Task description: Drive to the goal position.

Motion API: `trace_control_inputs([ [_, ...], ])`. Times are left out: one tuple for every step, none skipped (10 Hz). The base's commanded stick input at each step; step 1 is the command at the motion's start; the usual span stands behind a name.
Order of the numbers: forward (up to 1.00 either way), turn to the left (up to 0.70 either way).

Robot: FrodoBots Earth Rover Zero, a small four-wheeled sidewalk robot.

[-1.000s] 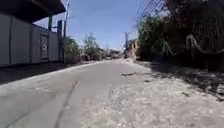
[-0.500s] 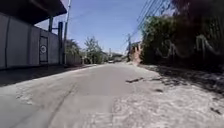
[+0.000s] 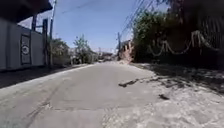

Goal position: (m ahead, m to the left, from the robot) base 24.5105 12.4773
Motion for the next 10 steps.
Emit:
trace_control_inputs([
  [1.00, 0.02],
  [1.00, 0.02],
  [1.00, 0.02],
  [1.00, 0.02],
  [1.00, 0.02],
  [1.00, 0.02],
  [1.00, 0.02],
  [1.00, 0.02],
  [1.00, 0.02],
  [1.00, 0.02],
])
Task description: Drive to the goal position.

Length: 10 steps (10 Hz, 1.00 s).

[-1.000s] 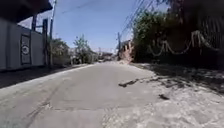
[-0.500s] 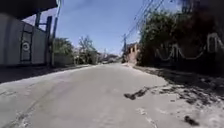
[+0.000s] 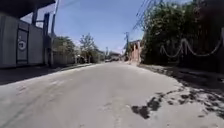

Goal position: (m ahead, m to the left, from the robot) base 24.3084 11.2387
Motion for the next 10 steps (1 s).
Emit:
trace_control_inputs([
  [1.00, 0.02],
  [1.00, 0.02],
  [1.00, 0.01],
  [1.00, -0.12],
  [1.00, -0.31],
  [1.00, -0.38],
  [1.00, -0.38],
  [1.00, -0.38],
  [1.00, -0.29],
  [1.00, -0.09],
])
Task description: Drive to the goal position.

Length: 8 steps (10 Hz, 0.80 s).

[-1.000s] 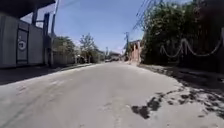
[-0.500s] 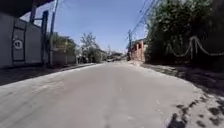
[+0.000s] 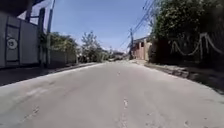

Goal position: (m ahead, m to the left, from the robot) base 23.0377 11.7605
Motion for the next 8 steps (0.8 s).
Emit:
trace_control_inputs([
  [1.00, 0.02],
  [1.00, 0.02],
  [1.00, 0.02],
  [1.00, 0.02],
  [1.00, 0.02],
  [1.00, 0.02],
  [1.00, 0.02],
  [1.00, 0.02],
])
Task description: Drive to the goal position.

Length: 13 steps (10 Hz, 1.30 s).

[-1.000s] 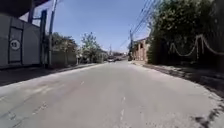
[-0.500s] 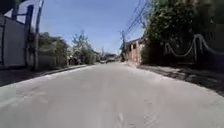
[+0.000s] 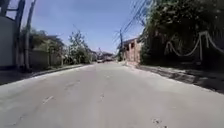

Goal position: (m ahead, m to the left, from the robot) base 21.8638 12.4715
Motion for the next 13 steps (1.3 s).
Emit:
trace_control_inputs([
  [1.00, 0.02],
  [1.00, 0.02],
  [1.00, 0.02],
  [1.00, 0.02],
  [1.00, 0.02],
  [1.00, 0.02],
  [1.00, 0.02],
  [1.00, 0.02],
  [1.00, 0.02],
  [1.00, 0.02],
  [1.00, 0.02],
  [1.00, 0.02],
  [1.00, 0.02],
])
